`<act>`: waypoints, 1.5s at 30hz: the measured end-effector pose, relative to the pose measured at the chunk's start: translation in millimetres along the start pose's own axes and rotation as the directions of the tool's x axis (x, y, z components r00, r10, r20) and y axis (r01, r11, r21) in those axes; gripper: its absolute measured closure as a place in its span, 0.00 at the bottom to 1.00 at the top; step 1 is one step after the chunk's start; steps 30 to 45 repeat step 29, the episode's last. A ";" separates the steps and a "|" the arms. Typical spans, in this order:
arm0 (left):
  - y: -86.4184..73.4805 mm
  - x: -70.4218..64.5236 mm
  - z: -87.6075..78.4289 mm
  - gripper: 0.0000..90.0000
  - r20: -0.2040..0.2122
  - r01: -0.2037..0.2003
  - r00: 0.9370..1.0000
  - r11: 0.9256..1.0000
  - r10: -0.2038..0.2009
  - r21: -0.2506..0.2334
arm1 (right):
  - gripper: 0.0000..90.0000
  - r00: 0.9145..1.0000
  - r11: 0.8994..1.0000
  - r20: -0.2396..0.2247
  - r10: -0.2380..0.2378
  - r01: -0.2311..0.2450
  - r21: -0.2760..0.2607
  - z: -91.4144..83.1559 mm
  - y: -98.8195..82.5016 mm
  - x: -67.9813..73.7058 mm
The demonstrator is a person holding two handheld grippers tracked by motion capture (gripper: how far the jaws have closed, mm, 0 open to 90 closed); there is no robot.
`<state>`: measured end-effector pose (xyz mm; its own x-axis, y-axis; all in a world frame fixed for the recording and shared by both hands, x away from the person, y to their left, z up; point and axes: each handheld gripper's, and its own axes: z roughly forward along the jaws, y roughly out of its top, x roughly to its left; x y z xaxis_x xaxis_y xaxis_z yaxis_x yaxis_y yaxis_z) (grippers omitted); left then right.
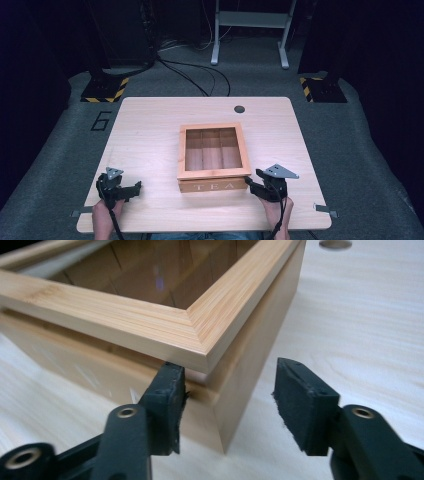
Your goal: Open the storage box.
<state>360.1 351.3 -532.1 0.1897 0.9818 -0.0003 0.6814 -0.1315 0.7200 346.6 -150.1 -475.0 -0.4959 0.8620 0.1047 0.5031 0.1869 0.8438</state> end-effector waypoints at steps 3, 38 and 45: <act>0.0 0.0 0.0 0.00 0.000 0.000 1.000 1.000 0.000 0.000 | 0.36 1.000 0.998 -0.006 -0.016 0.017 0.056 2.6 -6.7 -0.9; 0.0 0.0 0.0 0.00 0.000 0.000 1.000 1.000 0.000 0.000 | 0.00 0.985 0.979 0.170 -0.015 -0.020 0.203 6.4 -55.9 -48.1; 0.0 0.0 0.0 0.00 0.000 0.000 1.000 1.000 0.000 0.000 | 0.00 0.985 0.979 0.170 -0.015 -0.020 0.203 6.4 -55.9 -48.1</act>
